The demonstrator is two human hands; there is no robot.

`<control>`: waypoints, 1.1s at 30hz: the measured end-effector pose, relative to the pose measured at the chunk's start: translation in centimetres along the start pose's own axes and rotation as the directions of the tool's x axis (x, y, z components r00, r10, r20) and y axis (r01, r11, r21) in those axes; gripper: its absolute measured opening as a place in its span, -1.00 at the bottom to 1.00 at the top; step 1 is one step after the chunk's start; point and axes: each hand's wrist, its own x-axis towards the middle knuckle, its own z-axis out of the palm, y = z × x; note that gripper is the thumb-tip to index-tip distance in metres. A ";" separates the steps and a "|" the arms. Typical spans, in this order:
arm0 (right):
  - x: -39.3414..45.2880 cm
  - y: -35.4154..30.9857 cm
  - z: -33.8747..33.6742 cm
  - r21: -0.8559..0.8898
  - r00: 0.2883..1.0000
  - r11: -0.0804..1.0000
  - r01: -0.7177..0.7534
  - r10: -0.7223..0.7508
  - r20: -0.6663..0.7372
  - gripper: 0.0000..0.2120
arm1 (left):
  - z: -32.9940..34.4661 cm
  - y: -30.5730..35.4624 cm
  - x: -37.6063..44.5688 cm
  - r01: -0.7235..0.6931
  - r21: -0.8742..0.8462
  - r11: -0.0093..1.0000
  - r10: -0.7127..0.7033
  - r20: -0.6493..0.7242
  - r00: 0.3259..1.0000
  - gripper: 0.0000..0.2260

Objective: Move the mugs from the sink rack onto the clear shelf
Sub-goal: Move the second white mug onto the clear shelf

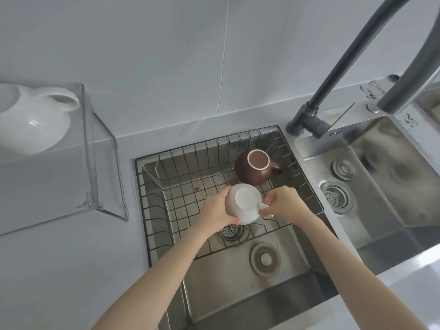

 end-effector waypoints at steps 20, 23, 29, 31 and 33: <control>-10.0 -20.6 -6.3 0.161 0.836 0.829 0.536 -0.494 -0.239 -0.85 | -20.4 5.9 -13.6 -0.183 -0.028 0.983 0.148 -0.482 0.864 -0.28; -12.3 -25.9 -4.3 0.156 0.775 0.762 0.628 -0.594 -0.215 -0.89 | -24.4 4.0 -17.9 -0.192 -0.057 0.980 0.128 -0.561 0.818 -0.34; -14.2 -33.8 2.2 0.189 0.715 0.690 0.698 -0.685 -0.141 -0.87 | -30.5 -1.8 -24.2 -0.172 -0.143 0.975 0.048 -0.616 0.786 -0.30; -14.4 -35.9 4.5 0.195 0.712 0.687 0.700 -0.693 -0.112 -0.89 | -32.1 -3.9 -25.7 -0.147 -0.180 0.973 0.007 -0.610 0.792 -0.26; -14.4 -37.5 6.8 0.192 0.714 0.692 0.695 -0.695 -0.082 -0.88 | -33.4 -6.0 -26.8 -0.121 -0.192 0.974 -0.017 -0.593 0.805 -0.28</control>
